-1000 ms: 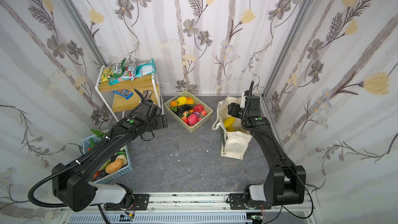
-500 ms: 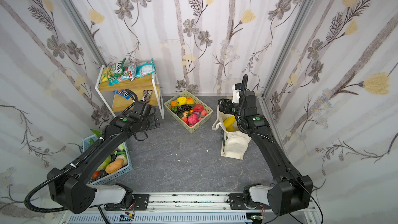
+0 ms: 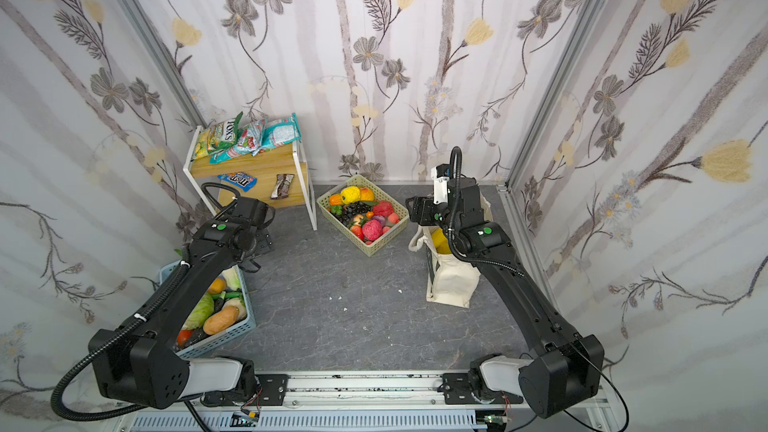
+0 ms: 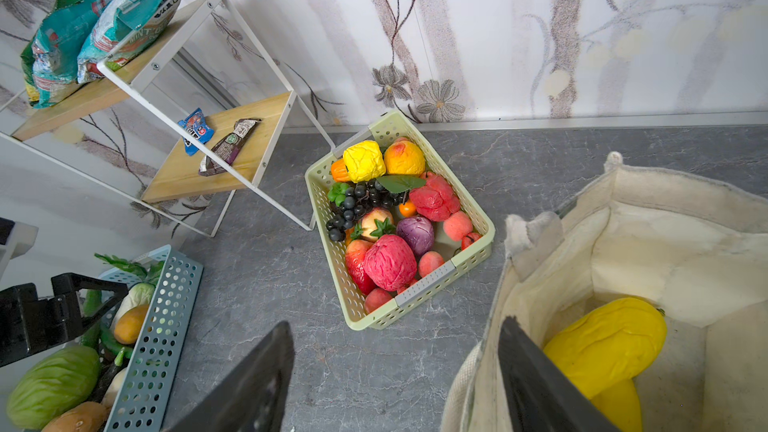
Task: Place the food into the grocery bag and tie it
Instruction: 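Lift the right gripper out of the bag while the left moves over the blue basket, then lower the left gripper onto the white radish and grasp it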
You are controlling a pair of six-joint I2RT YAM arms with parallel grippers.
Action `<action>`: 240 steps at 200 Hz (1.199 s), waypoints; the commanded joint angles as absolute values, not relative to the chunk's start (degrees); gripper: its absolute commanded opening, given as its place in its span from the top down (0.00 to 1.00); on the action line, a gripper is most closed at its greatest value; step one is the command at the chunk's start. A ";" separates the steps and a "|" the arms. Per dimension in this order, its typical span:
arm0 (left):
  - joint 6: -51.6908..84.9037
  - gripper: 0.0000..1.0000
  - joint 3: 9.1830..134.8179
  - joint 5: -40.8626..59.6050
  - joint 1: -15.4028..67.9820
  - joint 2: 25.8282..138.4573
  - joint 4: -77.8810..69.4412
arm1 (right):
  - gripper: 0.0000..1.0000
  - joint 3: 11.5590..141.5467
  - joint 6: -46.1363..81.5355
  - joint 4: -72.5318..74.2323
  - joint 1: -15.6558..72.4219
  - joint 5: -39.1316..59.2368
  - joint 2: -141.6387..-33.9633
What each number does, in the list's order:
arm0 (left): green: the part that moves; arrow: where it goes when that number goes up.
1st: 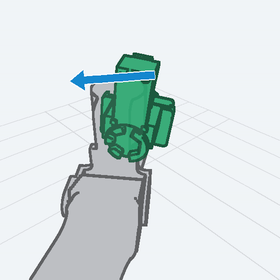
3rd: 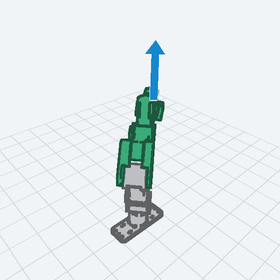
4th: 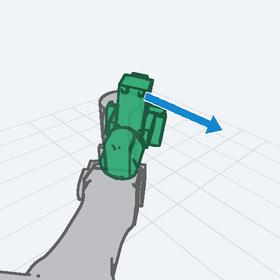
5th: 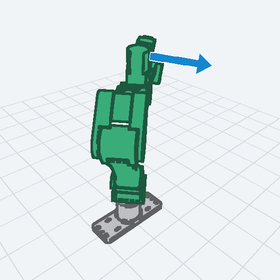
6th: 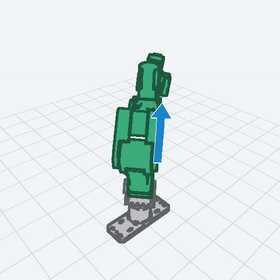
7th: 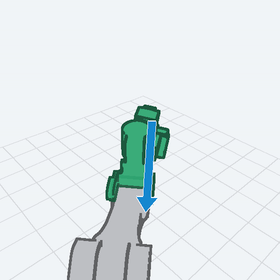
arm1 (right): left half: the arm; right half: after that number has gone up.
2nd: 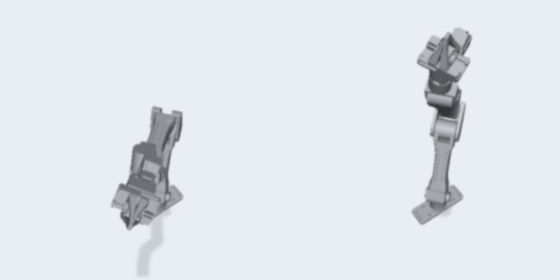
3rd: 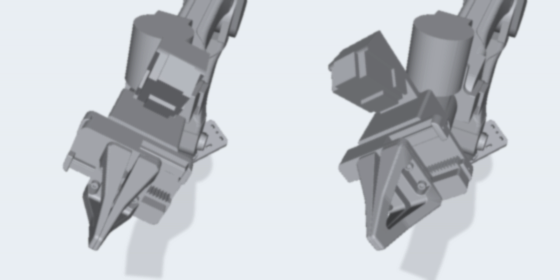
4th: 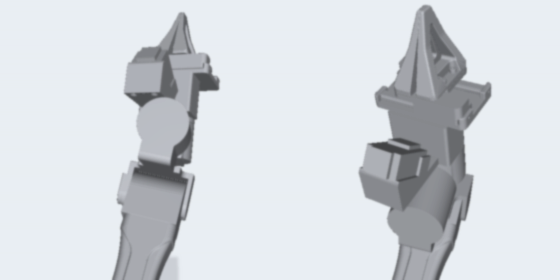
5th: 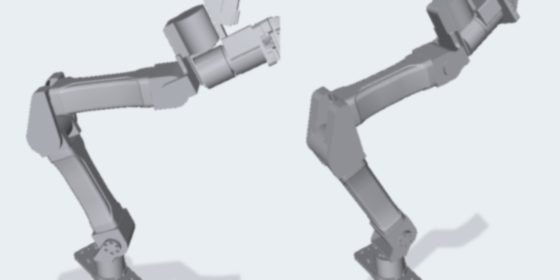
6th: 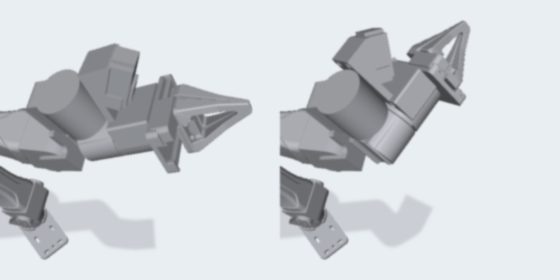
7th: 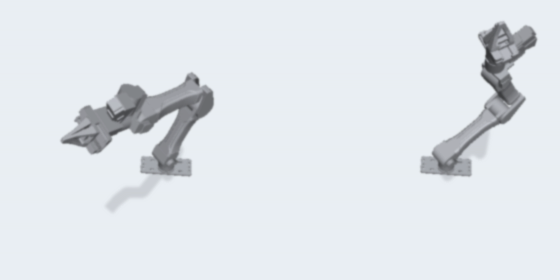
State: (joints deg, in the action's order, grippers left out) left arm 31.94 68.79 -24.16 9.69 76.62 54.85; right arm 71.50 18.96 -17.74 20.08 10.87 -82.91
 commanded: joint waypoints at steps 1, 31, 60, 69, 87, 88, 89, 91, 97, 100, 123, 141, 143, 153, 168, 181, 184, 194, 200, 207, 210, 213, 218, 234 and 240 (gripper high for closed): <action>33.74 0.13 66.73 -26.36 7.05 76.71 55.06 | 0.23 71.28 18.54 -15.70 20.54 12.24 -82.80; 35.40 0.17 64.26 -30.95 4.39 79.10 53.59 | 0.23 71.28 18.67 -15.53 21.09 13.83 -83.53; 36.47 0.26 61.06 -31.81 2.66 82.75 48.73 | 0.23 73.42 17.99 -17.61 21.57 15.82 -85.43; 37.03 0.28 60.36 -32.45 2.26 84.20 47.74 | 0.24 74.72 17.41 -18.99 21.90 15.82 -86.06; 37.61 0.33 60.08 -33.22 1.59 86.93 46.43 | 0.24 76.84 16.71 -21.02 22.65 15.15 -86.58; 37.61 0.33 60.10 -33.22 1.54 87.10 46.33 | 0.24 76.96 16.66 -21.10 22.71 15.13 -86.57; 37.61 0.33 60.11 -33.22 1.52 87.19 46.28 | 0.24 77.06 16.64 -21.18 22.74 15.12 -86.57; 37.62 0.34 60.07 -33.16 1.50 87.32 46.05 | 0.24 77.25 16.62 -21.36 22.82 15.10 -86.64; 37.62 0.35 60.03 -32.83 1.33 88.00 45.28 | 0.24 77.70 16.53 -21.82 23.14 14.80 -86.74; 37.62 0.36 59.93 -32.57 1.24 88.29 44.71 | 0.24 77.85 16.50 -22.00 23.32 14.68 -86.79; 37.52 0.41 59.89 -30.33 0.55 90.74 41.88 | 0.24 79.14 16.51 -23.32 24.47 13.74 -87.35; 37.64 0.43 59.87 -29.82 0.19 92.64 40.78 | 0.24 79.43 16.61 -23.86 25.26 12.89 -87.36; 37.62 0.43 59.81 -29.47 0.13 92.75 40.52 | 0.24 79.43 16.61 -23.90 25.34 12.89 -87.32; 37.40 0.44 59.85 -28.24 0.00 93.69 39.37 | 0.24 79.44 16.78 -23.98 25.61 12.59 -87.35; 37.18 0.46 60.03 -26.76 0.00 94.89 37.98 | 0.24 79.68 16.87 -24.16 25.84 12.34 -87.60; 37.00 0.51 60.19 -25.79 0.00 95.82 36.98 | 0.24 80.13 16.88 -24.68 26.02 12.13 -87.97; 37.05 0.52 60.26 -25.68 0.00 96.02 36.80 | 0.24 80.21 16.88 -24.76 26.09 12.08 -88.04; 37.00 0.56 60.51 -25.08 -0.09 96.74 36.20 | 0.24 80.54 16.78 -25.04 26.26 11.89 -88.22; 37.00 0.59 60.59 -24.73 -0.09 97.09 35.92 | 0.24 80.68 16.74 -25.21 26.28 11.75 -88.24; 37.00 0.62 60.56 -24.35 -0.09 97.20 35.56 | 0.24 80.73 16.73 -25.31 26.36 11.61 -88.24; 37.00 0.63 60.56 -24.20 -0.09 97.33 35.35 | 0.24 80.80 16.66 -25.31 26.37 11.53 -88.24; 37.00 0.64 60.50 -24.05 -0.09 97.32 35.27 | 0.24 80.85 16.62 -25.40 26.37 11.42 -88.24; 37.08 0.67 60.30 -23.75 -0.09 97.34 35.03 | 0.24 80.93 16.61 -25.46 26.35 11.39 -88.24; 37.18 0.71 60.03 -23.59 -0.09 97.07 34.70 | 0.24 80.88 16.61 -25.57 26.37 11.24 -88.19; 37.11 0.71 59.95 -23.72 -0.09 96.86 34.72 | 0.24 80.89 16.61 -25.58 26.37 11.20 -88.16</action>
